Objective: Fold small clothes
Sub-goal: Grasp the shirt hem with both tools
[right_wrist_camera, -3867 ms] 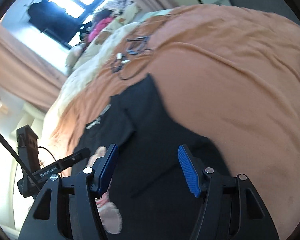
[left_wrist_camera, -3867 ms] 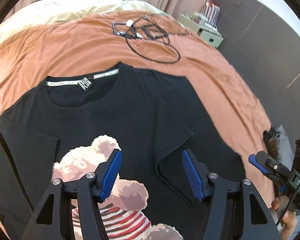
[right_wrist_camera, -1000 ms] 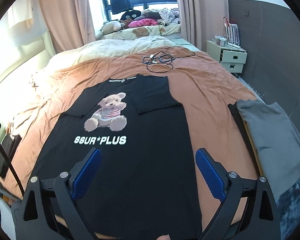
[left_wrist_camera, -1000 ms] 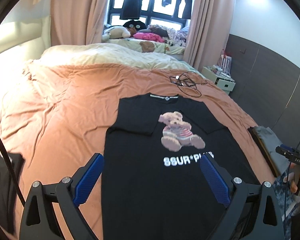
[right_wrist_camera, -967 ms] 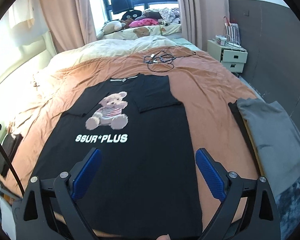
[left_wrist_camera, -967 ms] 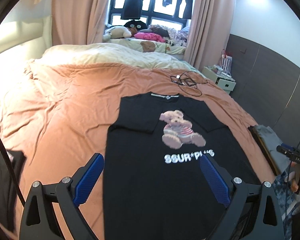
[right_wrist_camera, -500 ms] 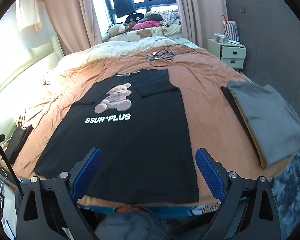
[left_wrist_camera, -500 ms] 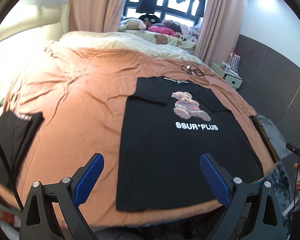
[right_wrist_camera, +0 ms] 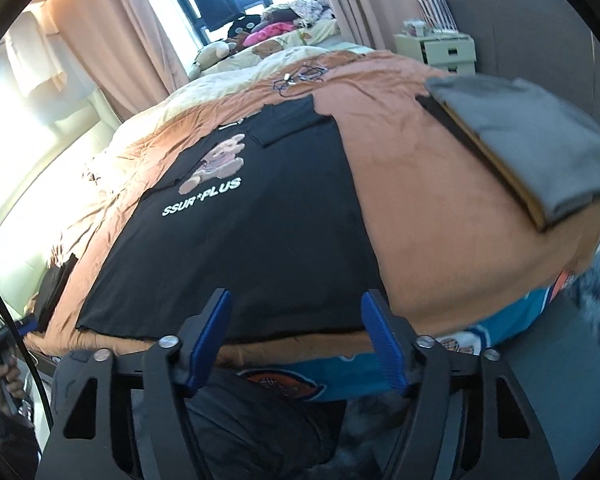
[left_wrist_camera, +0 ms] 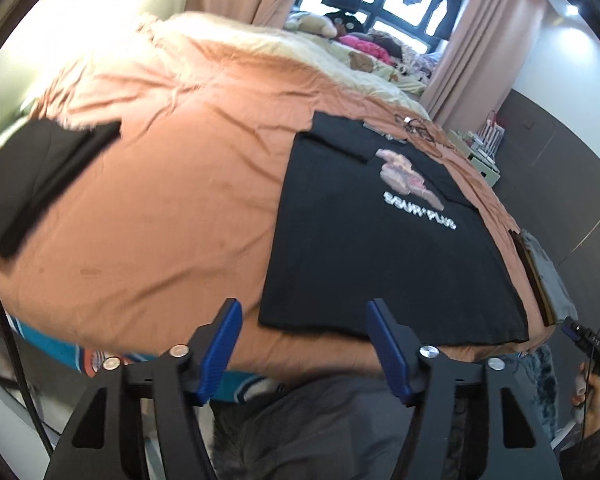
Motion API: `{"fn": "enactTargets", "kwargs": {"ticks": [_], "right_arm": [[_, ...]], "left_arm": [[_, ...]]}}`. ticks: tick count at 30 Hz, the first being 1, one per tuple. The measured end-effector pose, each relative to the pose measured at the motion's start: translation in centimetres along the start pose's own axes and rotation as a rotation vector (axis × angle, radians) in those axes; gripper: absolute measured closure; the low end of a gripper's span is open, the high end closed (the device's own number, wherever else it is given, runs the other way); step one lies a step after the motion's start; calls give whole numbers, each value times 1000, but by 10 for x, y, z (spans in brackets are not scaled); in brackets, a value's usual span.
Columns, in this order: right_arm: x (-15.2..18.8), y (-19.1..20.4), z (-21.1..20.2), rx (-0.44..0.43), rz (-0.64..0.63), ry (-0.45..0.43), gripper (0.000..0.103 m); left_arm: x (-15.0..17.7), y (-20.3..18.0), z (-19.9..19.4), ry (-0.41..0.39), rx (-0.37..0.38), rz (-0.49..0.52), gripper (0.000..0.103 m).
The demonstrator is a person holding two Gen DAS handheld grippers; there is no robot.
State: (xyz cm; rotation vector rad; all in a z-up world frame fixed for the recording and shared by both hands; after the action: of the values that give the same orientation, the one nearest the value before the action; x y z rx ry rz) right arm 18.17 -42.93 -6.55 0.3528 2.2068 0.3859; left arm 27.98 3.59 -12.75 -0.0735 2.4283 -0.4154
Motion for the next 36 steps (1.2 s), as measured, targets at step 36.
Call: {"fn": "enactTargets", "kwargs": {"ticks": [36], "right_arm": [[60,-80,66,-342,510,-66,49]], "left_arm": [[26,60,106,116,313,-496,48]]}}
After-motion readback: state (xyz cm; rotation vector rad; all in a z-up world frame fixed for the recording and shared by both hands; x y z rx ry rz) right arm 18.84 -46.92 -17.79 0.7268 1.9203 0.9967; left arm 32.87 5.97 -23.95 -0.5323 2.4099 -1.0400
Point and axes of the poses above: each gripper's, at about its wrist camera, not at the fingertips, and z roughly the way its jaws point, y to its left, x to its underside, the point moved 3 cm from there along z, roughly the way its jaws point, and after that the axes turned 1 degree about -x, right-handed, at the moved point
